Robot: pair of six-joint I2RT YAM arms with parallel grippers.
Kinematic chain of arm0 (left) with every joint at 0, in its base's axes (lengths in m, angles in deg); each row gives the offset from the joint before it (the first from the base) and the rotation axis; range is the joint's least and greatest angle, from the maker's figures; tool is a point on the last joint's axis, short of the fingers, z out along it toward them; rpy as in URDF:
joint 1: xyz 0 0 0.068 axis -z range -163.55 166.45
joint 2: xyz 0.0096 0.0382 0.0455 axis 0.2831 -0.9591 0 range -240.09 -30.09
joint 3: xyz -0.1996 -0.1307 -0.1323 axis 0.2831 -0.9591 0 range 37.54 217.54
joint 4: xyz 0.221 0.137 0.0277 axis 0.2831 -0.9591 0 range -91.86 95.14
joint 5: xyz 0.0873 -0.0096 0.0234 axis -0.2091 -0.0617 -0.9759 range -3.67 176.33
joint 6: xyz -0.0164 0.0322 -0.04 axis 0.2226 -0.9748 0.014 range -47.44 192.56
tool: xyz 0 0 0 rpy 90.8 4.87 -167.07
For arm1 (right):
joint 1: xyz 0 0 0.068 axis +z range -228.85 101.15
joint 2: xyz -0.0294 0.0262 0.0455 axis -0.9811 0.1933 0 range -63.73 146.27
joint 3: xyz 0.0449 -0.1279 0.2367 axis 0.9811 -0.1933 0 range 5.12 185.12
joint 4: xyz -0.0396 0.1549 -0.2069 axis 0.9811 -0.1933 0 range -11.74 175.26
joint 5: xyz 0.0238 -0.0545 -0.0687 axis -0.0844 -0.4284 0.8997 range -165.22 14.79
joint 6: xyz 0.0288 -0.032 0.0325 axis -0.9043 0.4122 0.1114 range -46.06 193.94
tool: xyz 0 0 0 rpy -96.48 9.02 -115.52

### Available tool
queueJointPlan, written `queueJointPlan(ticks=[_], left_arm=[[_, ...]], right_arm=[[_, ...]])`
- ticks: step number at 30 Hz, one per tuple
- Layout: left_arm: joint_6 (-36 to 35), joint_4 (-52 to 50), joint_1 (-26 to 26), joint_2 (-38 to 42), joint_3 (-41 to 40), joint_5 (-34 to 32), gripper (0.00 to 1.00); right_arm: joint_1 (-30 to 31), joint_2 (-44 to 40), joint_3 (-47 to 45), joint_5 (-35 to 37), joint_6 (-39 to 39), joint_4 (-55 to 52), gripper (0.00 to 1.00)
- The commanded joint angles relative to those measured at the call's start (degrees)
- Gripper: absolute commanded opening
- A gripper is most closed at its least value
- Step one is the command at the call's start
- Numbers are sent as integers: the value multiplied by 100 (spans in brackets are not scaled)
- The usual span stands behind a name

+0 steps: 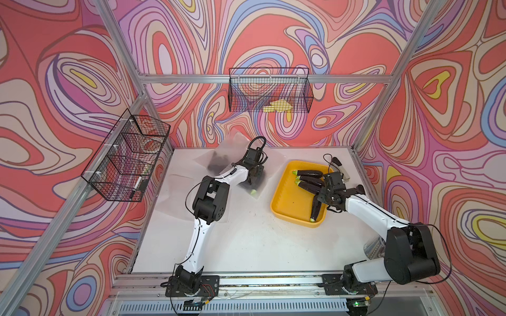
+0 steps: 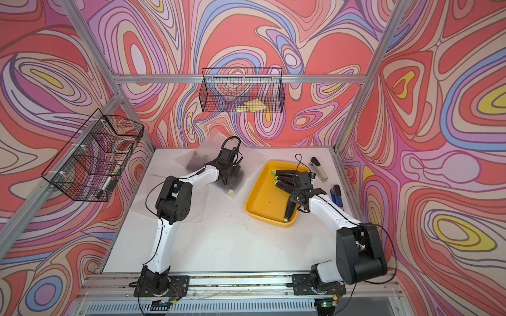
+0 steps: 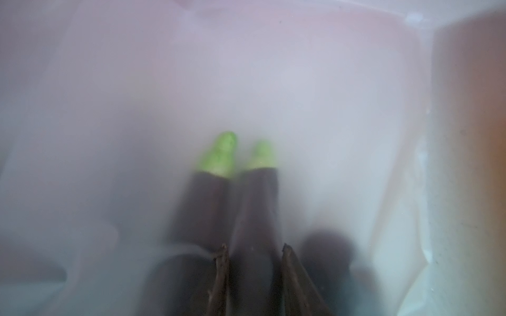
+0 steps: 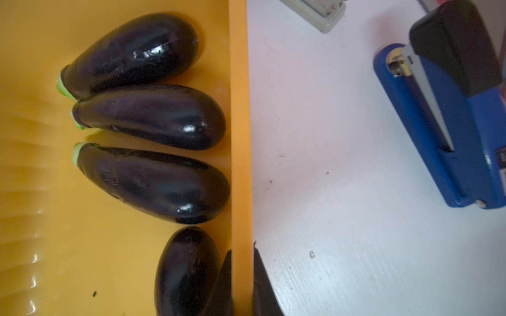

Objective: Place the eggplant in a zip-top bag and seal the zipper
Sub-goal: Adjust the basket at the center of the board.

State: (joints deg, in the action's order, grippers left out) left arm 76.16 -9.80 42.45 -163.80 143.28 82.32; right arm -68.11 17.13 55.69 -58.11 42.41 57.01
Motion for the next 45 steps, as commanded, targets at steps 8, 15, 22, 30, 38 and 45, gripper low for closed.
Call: queueJointPlan(ticks=[8, 15, 22, 30, 38, 45], left_arm=[[790, -914, 232, -65, -99, 1124, 29], [1340, -458, 462, 79, -378, 1495, 29], [1689, -161, 529, 95, -331, 1231, 29], [1486, -6, 430, 592, -101, 1364, 32], [1381, -150, 12, 1354, -499, 1166, 31], [1236, -934, -101, 2255, -903, -200, 31]], right_arm=[[-105, -306, 439, 356, 369, -255, 13], [-143, -434, 511, 402, 558, -262, 14], [-151, -500, 234, 226, 493, -87, 14], [-174, -615, -213, 367, 363, -9, 17], [-252, -913, -549, 471, 310, -7, 20], [-189, -1182, -309, -134, 812, 437, 27]])
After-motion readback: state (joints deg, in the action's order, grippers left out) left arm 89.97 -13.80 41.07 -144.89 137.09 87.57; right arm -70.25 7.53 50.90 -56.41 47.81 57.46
